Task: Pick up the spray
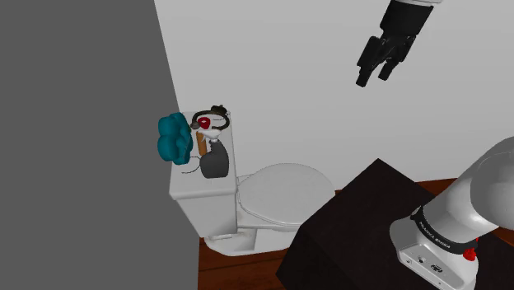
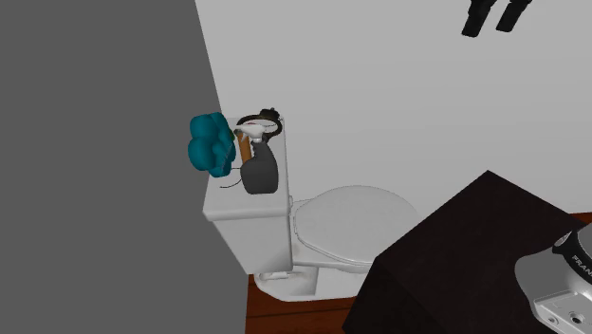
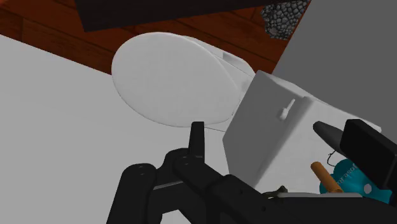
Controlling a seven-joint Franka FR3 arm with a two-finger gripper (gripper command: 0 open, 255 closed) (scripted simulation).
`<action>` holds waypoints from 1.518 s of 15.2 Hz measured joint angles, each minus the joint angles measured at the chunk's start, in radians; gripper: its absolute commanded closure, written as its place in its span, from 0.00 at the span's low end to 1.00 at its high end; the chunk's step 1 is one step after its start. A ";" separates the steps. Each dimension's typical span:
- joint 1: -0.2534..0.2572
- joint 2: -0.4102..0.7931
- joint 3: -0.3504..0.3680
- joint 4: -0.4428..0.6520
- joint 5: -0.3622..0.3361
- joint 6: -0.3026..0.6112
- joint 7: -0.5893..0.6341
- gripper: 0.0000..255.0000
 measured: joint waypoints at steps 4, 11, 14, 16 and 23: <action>0.014 0.079 -0.001 0.017 -0.002 0.064 -0.044 0.00; 0.071 0.310 0.024 0.081 0.006 0.236 -0.161 0.00; 0.093 0.416 0.039 0.128 0.006 0.299 -0.208 0.00; 0.104 0.499 0.046 0.174 0.003 0.338 -0.244 0.00; 0.147 0.747 0.087 0.334 -0.019 0.431 -0.345 0.00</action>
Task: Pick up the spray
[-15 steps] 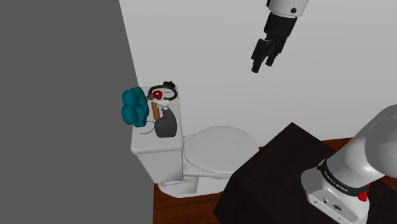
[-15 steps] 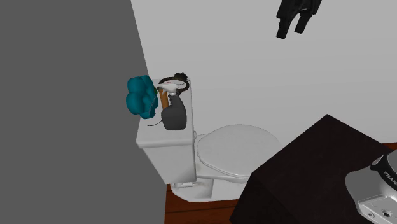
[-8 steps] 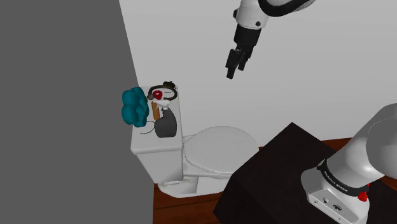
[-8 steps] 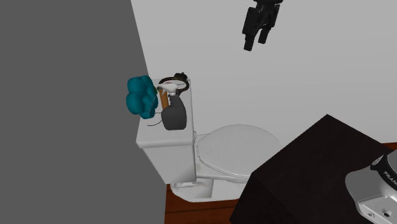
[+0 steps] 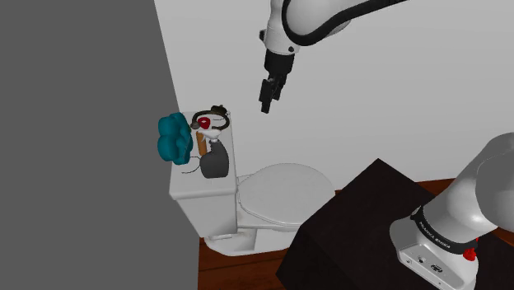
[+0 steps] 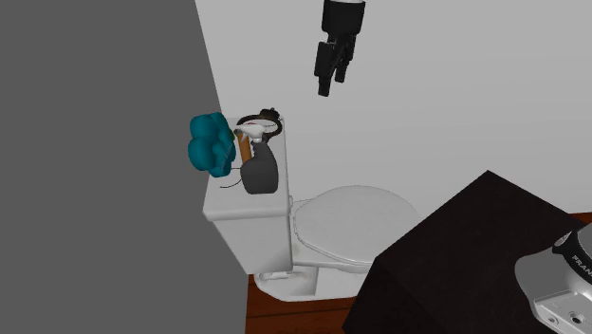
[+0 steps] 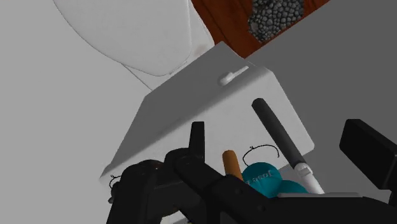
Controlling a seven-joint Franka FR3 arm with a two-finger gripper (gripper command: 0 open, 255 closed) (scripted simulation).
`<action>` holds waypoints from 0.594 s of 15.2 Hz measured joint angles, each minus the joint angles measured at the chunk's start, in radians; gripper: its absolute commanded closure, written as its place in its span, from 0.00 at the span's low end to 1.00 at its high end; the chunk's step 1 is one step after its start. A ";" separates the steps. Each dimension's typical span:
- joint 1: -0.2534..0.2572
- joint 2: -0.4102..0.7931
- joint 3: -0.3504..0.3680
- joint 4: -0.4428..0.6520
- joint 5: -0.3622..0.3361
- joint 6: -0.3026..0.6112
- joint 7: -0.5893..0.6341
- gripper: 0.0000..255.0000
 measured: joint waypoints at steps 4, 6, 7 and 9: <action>0.032 0.140 0.030 0.112 -0.025 0.029 -0.040 0.00; 0.046 0.203 0.042 0.167 -0.039 0.039 -0.063 0.00; 0.055 0.238 0.049 0.195 -0.048 0.047 -0.072 0.00; 0.072 0.297 0.060 0.251 -0.063 0.049 -0.094 0.00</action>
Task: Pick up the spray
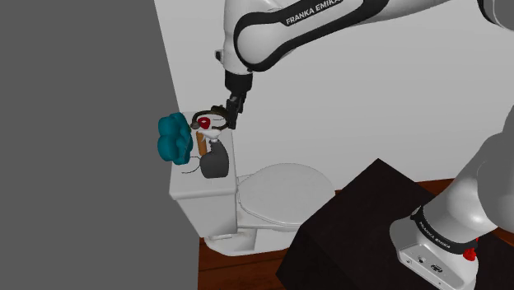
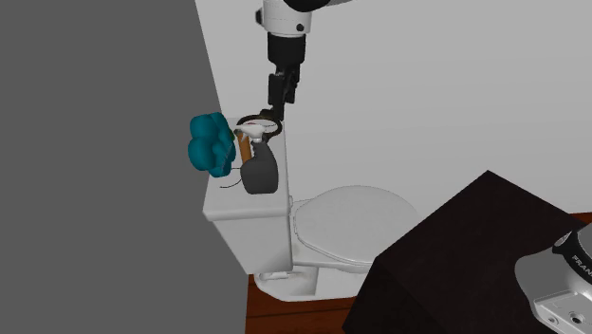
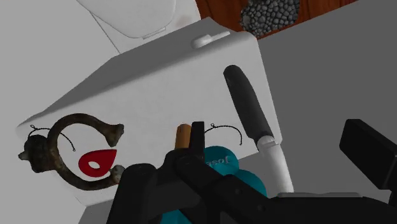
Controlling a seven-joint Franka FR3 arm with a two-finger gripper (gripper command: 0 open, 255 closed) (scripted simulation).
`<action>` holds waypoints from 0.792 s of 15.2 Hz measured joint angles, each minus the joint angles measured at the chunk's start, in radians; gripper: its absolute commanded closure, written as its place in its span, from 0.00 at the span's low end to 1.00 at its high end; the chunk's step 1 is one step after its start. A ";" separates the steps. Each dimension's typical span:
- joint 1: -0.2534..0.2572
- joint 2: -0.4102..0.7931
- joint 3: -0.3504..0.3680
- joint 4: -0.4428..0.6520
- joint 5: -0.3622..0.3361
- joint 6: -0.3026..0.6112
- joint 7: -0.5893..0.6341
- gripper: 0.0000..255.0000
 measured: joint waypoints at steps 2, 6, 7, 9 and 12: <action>0.020 0.069 0.011 0.073 -0.019 -0.004 -0.019 0.00; 0.044 0.150 0.021 0.140 -0.042 0.009 -0.041 0.00; 0.044 0.156 0.021 0.135 -0.044 0.020 -0.044 0.00; 0.046 0.167 0.020 0.126 -0.046 0.040 -0.044 0.00; 0.049 0.189 0.017 0.116 -0.051 0.071 -0.042 0.00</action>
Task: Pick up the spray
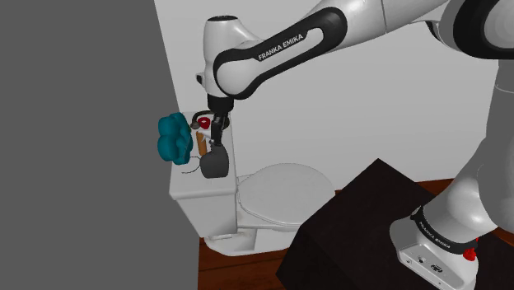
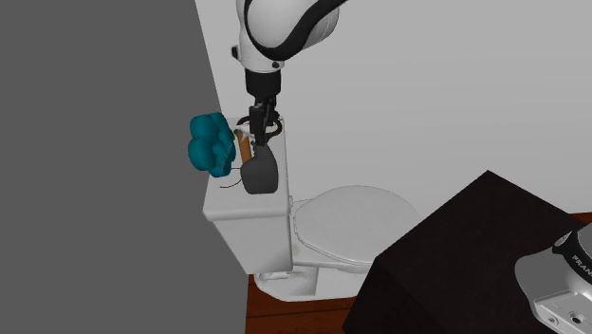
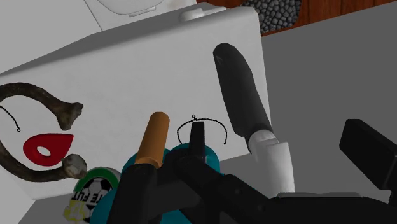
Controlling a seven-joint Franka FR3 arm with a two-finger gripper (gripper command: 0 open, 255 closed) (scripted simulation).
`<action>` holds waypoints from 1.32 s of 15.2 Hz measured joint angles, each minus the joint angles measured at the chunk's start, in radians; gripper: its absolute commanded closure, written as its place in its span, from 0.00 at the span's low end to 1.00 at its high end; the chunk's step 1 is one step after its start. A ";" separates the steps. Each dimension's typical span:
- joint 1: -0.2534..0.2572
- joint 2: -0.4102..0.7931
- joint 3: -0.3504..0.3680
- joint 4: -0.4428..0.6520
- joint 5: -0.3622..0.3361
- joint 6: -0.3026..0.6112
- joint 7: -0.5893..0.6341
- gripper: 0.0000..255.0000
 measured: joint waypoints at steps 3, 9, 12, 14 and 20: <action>0.000 0.004 -0.001 -0.003 -0.001 0.007 0.000 1.00; 0.000 0.004 -0.001 -0.003 -0.001 0.008 0.000 1.00; -0.001 -0.001 0.000 -0.004 0.000 0.004 -0.001 1.00; -0.001 -0.010 0.001 0.006 0.002 -0.015 -0.001 1.00; -0.005 -0.045 0.006 0.037 0.010 -0.081 -0.003 1.00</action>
